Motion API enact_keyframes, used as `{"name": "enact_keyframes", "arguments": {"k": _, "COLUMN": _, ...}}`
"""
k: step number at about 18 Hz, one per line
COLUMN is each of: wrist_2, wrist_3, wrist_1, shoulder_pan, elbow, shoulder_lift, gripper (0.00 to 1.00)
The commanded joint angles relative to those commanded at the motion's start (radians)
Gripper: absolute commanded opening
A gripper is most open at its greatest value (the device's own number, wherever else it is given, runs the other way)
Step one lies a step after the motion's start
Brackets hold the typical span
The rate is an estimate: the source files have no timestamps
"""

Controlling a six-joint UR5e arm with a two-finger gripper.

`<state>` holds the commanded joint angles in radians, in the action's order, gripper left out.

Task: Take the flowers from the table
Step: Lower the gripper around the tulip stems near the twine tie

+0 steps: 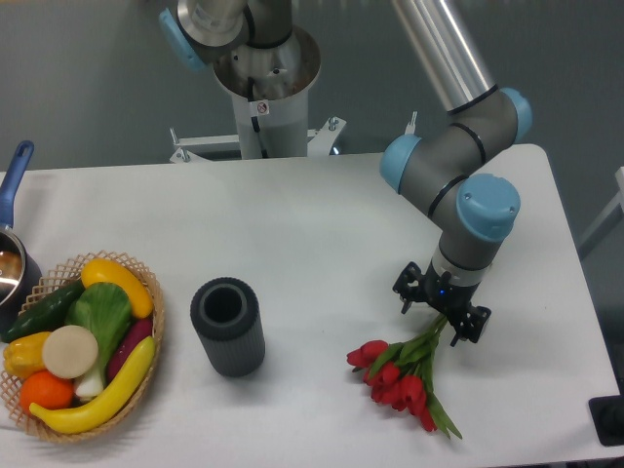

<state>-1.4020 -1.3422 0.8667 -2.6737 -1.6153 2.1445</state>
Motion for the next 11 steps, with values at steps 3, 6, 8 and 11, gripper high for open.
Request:
{"name": "enact_keyframes", "arguments": {"k": 3, "wrist_2": -0.003, "wrist_3": 0.002, "wrist_1": -0.009, "shoulder_pan": 0.003, "elbow": -0.002, "shoulder_lift": 0.008, "gripper": 1.00}}
{"name": "enact_keyframes", "arguments": {"k": 6, "wrist_2": -0.015, "wrist_3": 0.002, "wrist_1": -0.052, "shoulder_pan": 0.009, "elbow": -0.012, "shoulder_lift": 0.015, "gripper": 1.00}}
{"name": "enact_keyframes", "arguments": {"k": 8, "wrist_2": -0.031, "wrist_3": 0.006, "wrist_1": -0.060, "shoulder_pan": 0.011, "elbow": -0.012, "shoulder_lift": 0.021, "gripper": 1.00}}
{"name": "enact_keyframes", "arguments": {"k": 11, "wrist_2": -0.035, "wrist_3": 0.012, "wrist_1": -0.071, "shoulder_pan": 0.021, "elbow": -0.012, "shoulder_lift": 0.025, "gripper": 0.98}}
